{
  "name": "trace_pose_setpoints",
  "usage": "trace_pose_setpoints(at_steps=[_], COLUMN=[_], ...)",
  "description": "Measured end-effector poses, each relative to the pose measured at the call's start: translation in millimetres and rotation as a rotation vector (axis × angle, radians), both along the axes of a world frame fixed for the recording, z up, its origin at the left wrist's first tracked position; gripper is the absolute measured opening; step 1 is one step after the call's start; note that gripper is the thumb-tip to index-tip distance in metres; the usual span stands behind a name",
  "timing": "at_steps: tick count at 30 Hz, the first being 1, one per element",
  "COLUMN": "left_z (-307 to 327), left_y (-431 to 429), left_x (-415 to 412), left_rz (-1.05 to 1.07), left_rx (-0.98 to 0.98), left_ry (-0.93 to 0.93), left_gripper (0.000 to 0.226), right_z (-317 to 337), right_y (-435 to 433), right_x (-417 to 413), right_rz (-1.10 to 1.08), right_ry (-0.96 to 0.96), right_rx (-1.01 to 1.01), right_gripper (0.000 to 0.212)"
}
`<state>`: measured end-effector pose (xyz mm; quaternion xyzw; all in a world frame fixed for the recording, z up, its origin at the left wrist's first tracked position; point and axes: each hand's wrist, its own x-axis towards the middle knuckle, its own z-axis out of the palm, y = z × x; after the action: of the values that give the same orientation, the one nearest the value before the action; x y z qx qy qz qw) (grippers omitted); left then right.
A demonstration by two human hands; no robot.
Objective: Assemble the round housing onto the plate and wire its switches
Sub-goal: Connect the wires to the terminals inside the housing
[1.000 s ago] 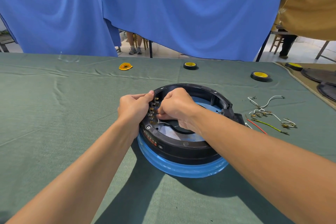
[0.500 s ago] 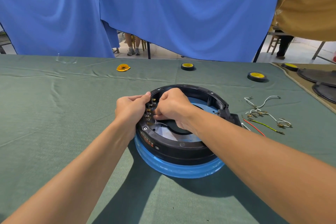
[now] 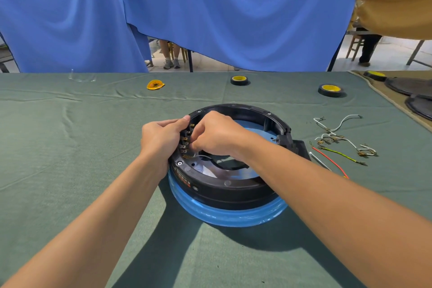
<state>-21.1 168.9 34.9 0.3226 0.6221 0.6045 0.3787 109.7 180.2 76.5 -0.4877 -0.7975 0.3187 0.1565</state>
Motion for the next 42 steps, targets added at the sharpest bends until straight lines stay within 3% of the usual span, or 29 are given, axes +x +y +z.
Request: trace_pose_setpoints(at_steps=[6, 16, 26, 42], left_z=[-0.9, -0.6, 0.9, 2.2], left_y=[-0.2, 0.0, -0.6, -5.1], left_x=[-1.3, -0.5, 0.9, -1.8], left_rz=[0.0, 0.004, 0.011, -0.003], left_rx=[0.005, 0.004, -0.022, -0.064], left_ry=[-0.001, -0.015, -0.016, 0.065], left_gripper=[0.009, 0.012, 0.012, 0.024], right_z=[-0.7, -4.2, -2.0, -1.6], right_y=[0.5, 3.3, 1.5, -0.7], right_x=[4.2, -2.7, -0.1, -1.2], right_rz=[0.079, 0.029, -0.023, -0.056], right_ry=[-0.058, -0.145, -0.063, -0.012], right_rx=[0.04, 0.166, 0.067, -0.037], right_gripper=[0.008, 0.021, 0.005, 0.014])
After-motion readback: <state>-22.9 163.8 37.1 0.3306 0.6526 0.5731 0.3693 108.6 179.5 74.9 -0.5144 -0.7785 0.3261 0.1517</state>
